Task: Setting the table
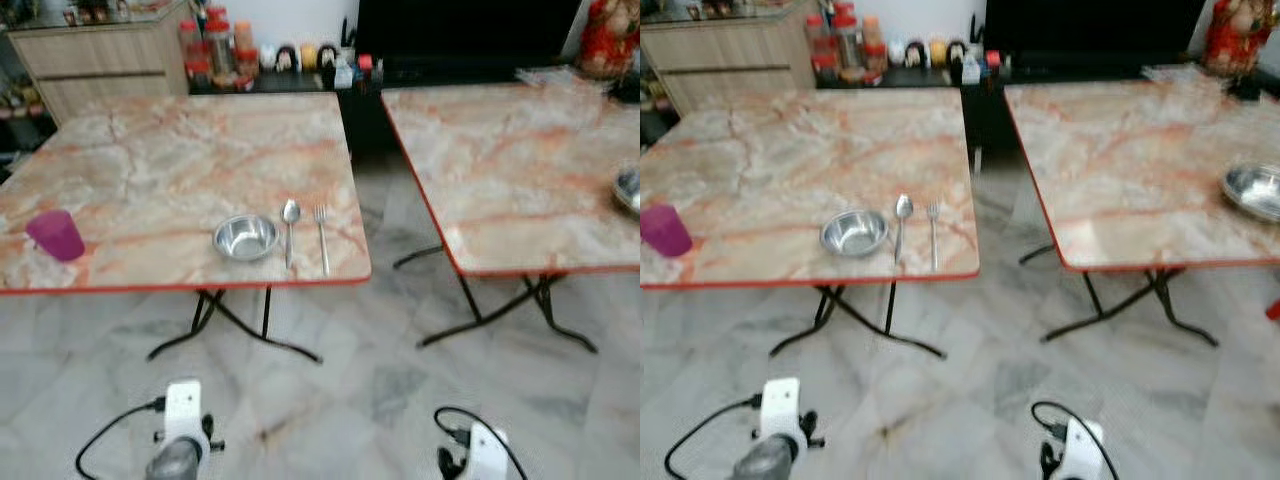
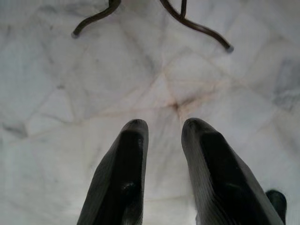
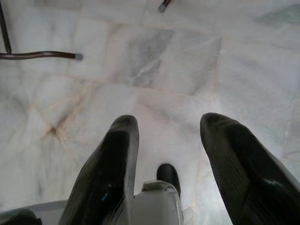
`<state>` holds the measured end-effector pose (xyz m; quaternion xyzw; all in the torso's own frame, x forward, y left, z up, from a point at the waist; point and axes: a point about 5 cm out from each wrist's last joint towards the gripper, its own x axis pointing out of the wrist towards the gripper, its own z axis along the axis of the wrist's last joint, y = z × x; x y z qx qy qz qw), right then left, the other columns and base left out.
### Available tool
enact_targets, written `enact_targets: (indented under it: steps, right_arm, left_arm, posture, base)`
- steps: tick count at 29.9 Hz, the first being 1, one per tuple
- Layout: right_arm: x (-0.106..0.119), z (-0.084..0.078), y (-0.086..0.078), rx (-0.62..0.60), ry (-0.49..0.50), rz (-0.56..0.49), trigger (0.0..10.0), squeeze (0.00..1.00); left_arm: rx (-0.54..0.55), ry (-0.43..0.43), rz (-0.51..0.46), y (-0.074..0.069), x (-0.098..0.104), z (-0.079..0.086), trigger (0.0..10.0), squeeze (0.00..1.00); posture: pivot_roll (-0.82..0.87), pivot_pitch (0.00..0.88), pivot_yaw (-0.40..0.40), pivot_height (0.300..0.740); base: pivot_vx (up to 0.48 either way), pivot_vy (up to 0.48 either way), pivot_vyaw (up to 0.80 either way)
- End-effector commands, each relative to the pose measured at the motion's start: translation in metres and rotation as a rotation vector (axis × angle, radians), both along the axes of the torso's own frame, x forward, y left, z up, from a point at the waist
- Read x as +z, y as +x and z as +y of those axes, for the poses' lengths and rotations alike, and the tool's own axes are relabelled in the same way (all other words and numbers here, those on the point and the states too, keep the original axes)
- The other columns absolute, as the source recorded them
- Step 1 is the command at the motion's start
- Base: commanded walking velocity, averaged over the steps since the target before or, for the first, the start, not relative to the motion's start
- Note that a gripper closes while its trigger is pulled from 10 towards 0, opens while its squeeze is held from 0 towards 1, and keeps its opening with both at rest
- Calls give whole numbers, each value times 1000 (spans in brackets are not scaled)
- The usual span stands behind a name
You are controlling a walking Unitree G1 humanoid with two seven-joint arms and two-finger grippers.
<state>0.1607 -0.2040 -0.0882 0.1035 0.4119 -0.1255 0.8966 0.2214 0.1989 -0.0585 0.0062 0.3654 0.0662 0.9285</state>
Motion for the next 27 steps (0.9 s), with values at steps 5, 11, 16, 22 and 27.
enact_targets:
  steps: [5, 11, 16, 22, 27]
  right_arm:
    - [0, 4, 0, 8, 0, -1, 10000, 0]
    - [-1, 4, -1, -10, 12, -3, 10000, 0]
    - [0, 4, 1, -11, 12, -7, 10000, 0]
    - [0, 4, 2, -11, 10, -8, 10000, 0]
    - [0, 4, 1, 5, 1, -4, 10000, 0]
  left_arm:
    - [12, 38, 48, -9, -5, 10, 10000, 0]
    - [9, 40, 56, -10, -5, 10, 10000, 0]
    - [6, 39, 58, -10, -6, 9, 10000, 0]
    - [0, 34, 58, -10, -6, 8, 10000, 0]
    - [-6, 35, 58, -9, -5, 8, 10000, 0]
  posture:
    - [-36, 0, 23, 728]
    - [-33, 0, 23, 728]
    - [-33, 0, 22, 728]
    - [-32, 0, 22, 728]
    - [-34, 0, 24, 728]
  base:
    - [0, 0, 114]
    - [0, 0, 198]
    - [0, 0, 0]
    - [0, 0, 0]
    - [0, 0, 178]
